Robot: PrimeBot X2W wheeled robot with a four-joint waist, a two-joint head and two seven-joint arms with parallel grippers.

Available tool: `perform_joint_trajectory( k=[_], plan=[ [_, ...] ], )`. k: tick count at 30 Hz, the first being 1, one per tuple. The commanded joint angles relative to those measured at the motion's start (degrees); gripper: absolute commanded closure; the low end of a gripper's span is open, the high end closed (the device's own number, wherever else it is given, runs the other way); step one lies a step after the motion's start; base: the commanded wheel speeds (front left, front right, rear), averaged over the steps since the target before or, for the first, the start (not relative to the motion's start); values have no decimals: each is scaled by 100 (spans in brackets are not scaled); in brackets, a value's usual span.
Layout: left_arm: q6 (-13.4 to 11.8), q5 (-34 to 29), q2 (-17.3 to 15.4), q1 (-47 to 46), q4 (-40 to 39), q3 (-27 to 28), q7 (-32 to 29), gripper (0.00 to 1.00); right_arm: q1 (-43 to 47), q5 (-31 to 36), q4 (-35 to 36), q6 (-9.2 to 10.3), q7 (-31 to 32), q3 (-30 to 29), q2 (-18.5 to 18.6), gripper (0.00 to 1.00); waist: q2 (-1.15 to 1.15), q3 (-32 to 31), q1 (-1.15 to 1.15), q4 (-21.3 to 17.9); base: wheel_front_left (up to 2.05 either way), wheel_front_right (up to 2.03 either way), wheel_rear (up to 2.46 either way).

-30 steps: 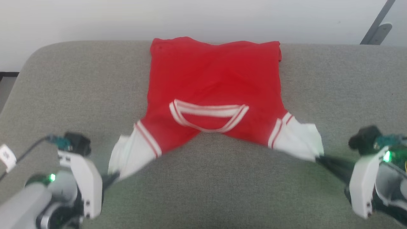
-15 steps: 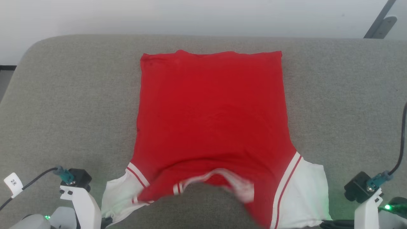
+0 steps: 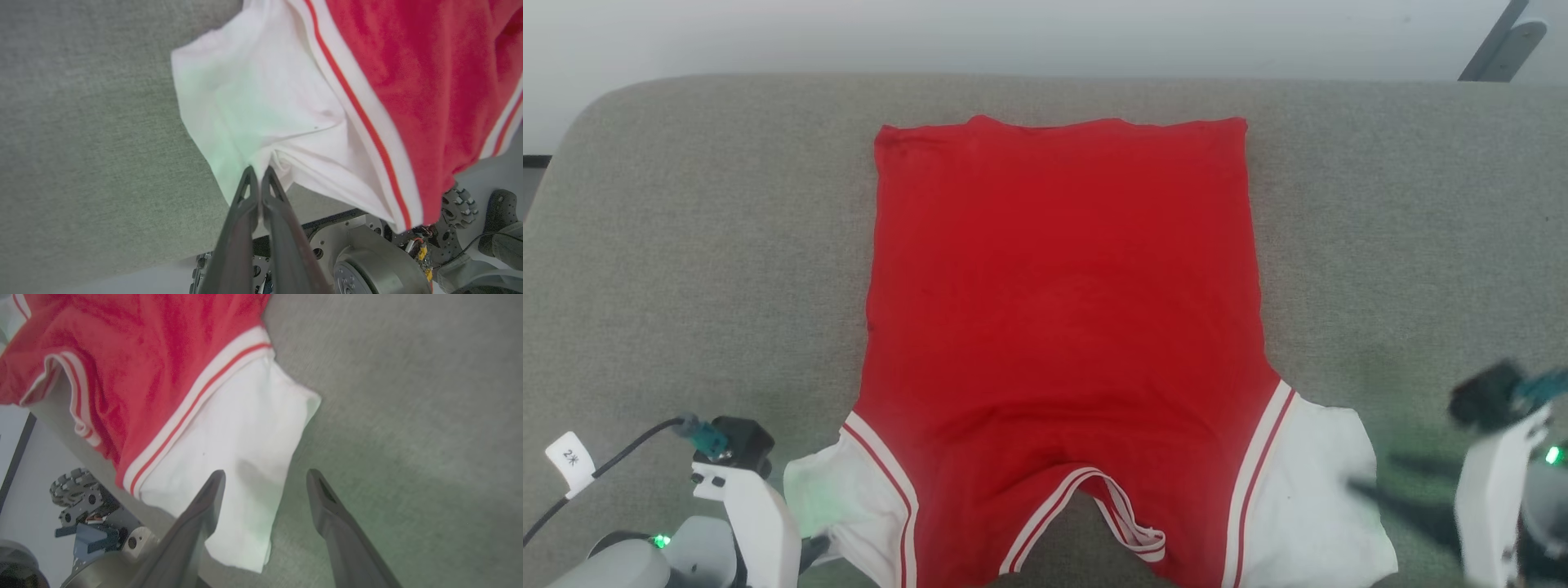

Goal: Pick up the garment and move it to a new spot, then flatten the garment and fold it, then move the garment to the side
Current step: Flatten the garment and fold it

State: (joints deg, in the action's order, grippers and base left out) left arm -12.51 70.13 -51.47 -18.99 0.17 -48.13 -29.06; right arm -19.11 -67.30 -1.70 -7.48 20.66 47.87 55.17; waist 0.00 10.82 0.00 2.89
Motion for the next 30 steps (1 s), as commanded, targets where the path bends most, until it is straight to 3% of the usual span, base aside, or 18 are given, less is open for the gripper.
perform_joint_trajectory(
  k=[1, 6, 12, 18, 23, 30],
  plan=[
    [-9, -86, 25, -99, -37, -3, 34, 100, -162, 113, -94, -3, -72, -306, -81, 0, 0, 33, 0, 7, 0, 0, 0],
    [6, -171, 81, -174, -105, -4, 61, 100, -542, 553, -466, -3, -151, -1096, -429, 0, 0, 146, 0, 39, 0, 0, 0],
    [86, -316, 264, -447, -149, -35, 105, 100, -1524, 1614, -1414, -3, -95, -2092, -1583, 0, 0, 458, 0, 205, 0, 0, 0],
    [292, -565, 615, -919, -48, -129, 101, 100, -2902, 2632, -2840, -3, 108, -2618, -2641, 0, 0, 922, 0, 548, 0, 0, 0],
    [517, -721, 912, -1255, 128, -203, 125, 100, -3752, 2906, -3916, -3, 341, -2776, -2988, 0, 0, 1200, 0, 835, 0, 0, 0],
    [837, -897, 1319, -1646, 516, -289, 226, 100, -4688, 3001, -5366, -2, 1151, -2781, -3139, 0, 0, 1574, 0, 1255, 0, 0, 0]
  ],
)
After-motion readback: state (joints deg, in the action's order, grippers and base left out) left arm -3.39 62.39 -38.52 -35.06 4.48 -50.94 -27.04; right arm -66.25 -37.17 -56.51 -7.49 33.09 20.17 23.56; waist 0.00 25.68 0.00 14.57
